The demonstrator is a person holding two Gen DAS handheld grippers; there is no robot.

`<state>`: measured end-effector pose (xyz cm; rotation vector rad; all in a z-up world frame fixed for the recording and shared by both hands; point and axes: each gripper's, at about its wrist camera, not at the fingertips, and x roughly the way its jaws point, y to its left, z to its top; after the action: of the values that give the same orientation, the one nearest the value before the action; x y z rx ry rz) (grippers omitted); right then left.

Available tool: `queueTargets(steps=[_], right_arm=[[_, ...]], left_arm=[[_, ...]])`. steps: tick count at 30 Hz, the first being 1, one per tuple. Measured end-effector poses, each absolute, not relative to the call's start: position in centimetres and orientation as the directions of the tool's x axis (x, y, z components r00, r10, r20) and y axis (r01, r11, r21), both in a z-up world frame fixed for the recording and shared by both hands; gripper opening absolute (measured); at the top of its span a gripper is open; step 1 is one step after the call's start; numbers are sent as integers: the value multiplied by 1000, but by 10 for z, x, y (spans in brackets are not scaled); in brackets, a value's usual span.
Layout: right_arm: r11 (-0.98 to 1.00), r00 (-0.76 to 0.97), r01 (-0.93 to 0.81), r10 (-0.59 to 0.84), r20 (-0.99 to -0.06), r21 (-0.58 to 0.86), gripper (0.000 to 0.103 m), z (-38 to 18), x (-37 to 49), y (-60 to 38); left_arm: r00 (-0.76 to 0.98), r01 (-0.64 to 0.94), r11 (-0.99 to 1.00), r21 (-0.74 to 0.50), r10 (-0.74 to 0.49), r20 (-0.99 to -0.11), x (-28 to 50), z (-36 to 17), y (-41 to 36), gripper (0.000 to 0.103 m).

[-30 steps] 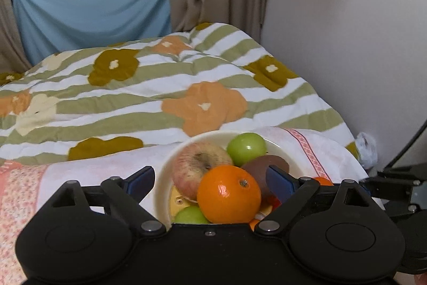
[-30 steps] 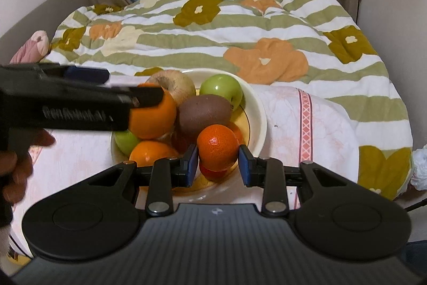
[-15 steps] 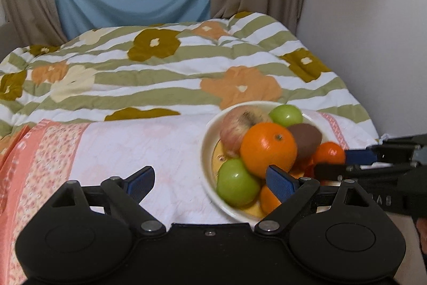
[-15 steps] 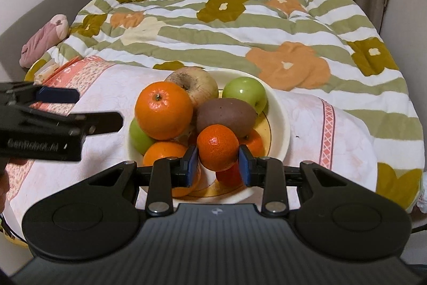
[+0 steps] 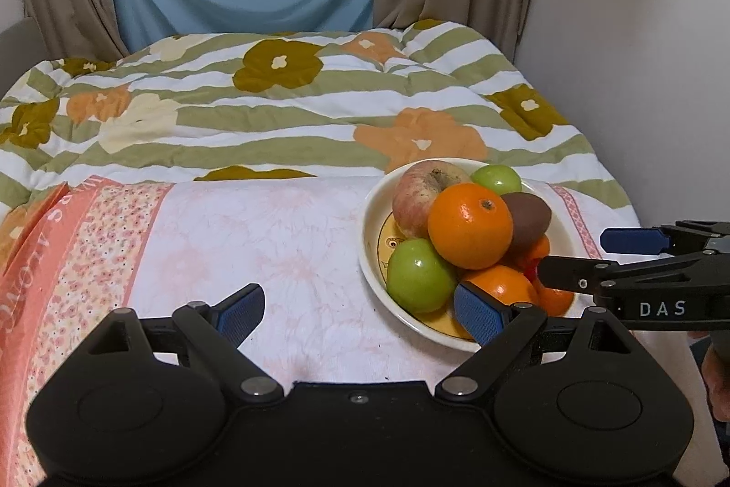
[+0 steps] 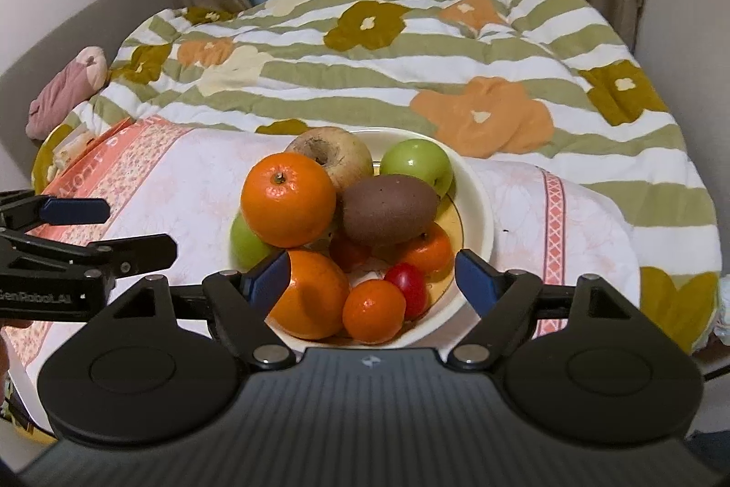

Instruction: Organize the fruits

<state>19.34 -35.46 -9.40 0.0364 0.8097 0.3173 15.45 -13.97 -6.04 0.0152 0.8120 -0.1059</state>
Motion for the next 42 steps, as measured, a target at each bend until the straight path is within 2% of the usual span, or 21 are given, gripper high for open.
queueTargets(steps=[7,16,19,21,27,29,33,42], right_arm=[[973,696,-188,230,-680,136,94,-68,162,-348],[983,774,-131,183,-606,130,94,-2,97,-317],[987,797,-101,154,-584,122,102,18,72,-306],[991,808,-81,128,-575,107,103,26,56,-299],[996,817,-43,81,-570,79,103,37,17,-281],[997,818,-33,64,-572,64,103,38,6,-276],[1000,826,-25,26,-564,9,103,38,-12,-265],[1000,827,-12,21,-562,20,103,37,-30,-262]], left_arm=[[723,137,991,-7,-105,-683,128,-34,-128,93],[768,159,987,-14,-133,-627,78,11,-94,93],[783,153,988,-21,-134,-607,60,23,-81,93],[793,146,989,-15,-126,-595,49,31,-73,93],[830,115,993,-5,-99,-550,16,47,-56,94],[835,118,993,-9,-104,-540,6,50,-53,103],[846,115,993,8,-94,-525,-8,50,-50,103],[847,97,995,-1,-84,-525,-23,47,-39,103]])
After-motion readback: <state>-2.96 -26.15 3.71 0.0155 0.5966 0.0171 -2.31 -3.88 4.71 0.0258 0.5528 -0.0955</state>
